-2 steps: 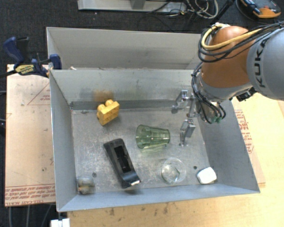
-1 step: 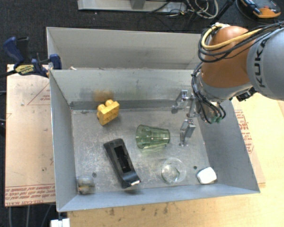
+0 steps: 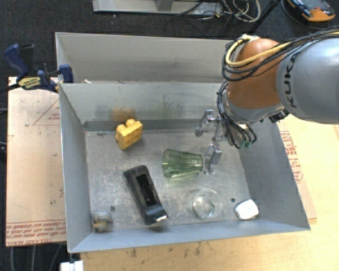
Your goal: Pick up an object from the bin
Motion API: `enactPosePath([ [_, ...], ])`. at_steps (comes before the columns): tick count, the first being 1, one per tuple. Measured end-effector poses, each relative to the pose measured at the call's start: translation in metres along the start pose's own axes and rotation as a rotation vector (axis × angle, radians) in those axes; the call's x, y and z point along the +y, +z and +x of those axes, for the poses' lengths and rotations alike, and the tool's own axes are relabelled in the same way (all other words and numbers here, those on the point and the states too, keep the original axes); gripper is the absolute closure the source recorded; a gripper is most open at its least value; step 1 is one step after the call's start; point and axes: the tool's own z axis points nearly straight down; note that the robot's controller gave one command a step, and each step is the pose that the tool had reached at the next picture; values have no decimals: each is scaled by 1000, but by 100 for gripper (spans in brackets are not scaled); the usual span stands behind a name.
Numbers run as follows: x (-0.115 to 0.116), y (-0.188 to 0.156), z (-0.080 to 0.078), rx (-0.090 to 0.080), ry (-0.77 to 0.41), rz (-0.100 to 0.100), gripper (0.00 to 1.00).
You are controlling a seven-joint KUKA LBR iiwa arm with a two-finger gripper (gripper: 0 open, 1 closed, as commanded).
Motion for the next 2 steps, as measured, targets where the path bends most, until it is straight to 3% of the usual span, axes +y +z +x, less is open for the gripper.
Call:
enactPosePath([
  [1,30,59,7,7,-57,-1,0],
  [2,34,62,5,-2,-68,-1,100],
])
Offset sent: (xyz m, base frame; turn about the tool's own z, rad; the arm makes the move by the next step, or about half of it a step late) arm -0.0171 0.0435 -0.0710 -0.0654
